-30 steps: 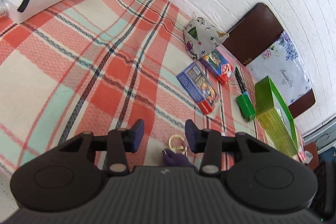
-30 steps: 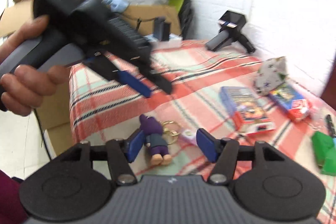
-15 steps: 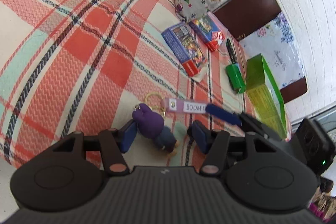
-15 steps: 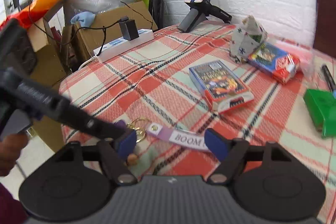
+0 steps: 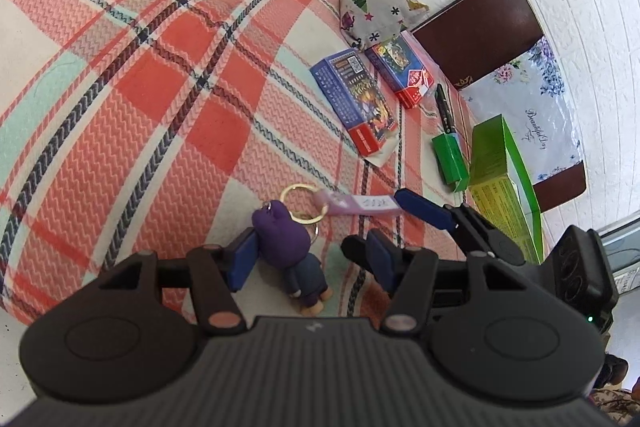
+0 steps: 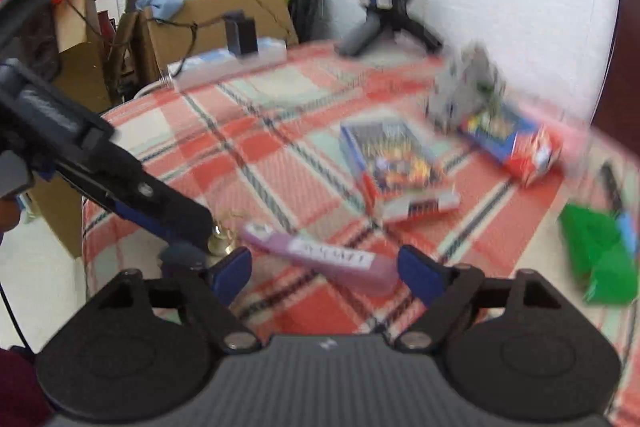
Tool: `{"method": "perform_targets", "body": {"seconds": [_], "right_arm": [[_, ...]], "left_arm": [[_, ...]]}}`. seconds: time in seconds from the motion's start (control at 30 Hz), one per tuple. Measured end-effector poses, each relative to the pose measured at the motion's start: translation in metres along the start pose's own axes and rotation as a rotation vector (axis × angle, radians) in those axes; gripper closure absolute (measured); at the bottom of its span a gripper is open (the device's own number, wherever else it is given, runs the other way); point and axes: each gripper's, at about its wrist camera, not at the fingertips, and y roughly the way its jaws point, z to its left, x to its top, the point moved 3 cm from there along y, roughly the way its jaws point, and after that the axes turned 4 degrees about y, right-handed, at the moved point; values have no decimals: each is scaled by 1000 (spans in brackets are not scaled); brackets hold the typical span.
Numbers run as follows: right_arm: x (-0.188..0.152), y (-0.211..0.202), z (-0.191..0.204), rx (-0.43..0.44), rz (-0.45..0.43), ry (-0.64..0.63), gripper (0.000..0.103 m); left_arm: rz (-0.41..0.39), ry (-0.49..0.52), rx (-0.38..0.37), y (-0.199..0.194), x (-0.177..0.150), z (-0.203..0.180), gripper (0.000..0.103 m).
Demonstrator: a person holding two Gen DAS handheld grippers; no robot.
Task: Organize objects
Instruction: 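Grasp the purple figure with the left gripper and lift the keychain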
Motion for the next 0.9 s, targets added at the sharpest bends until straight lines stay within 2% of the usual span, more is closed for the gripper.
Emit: {"method": "perform_targets", "body": {"seconds": [0.07,0.13,0.2,0.4,0.47,0.53,0.57,0.63,0.7,0.8,0.87,0.9], "right_arm": [[-1,-7,1,67,11,24,28],[-5,-15,7,180,45,58,43],[-12,-21,21,232,58,44,44],[-13,-29,34,132,-4,9,37],[-9,-35,31,101,-55,19,28],[-2,-35,27,58,-100,15,6],[2,-31,25,50,-103,10,4],[10,-17,22,78,-70,13,2],[13,2,26,148,5,29,0],[9,16,46,105,9,-49,0],[2,23,60,77,35,-83,14],[-1,24,68,43,21,-123,16]], "left_arm": [[-2,-6,-4,2,2,0,43],[-4,-19,-8,3,4,0,43],[-7,-27,-19,5,7,1,43],[-3,-40,-23,1,8,1,42],[0,-40,-26,-3,7,1,42],[3,-33,-24,-4,7,0,42],[3,-29,-21,-4,7,-1,42],[2,-31,-16,-3,7,-2,42],[-1,-38,-15,-4,7,-1,42],[-3,-45,-3,-4,6,2,41],[-9,-46,-5,-1,6,5,44],[-12,-43,-3,1,7,5,49]]}}
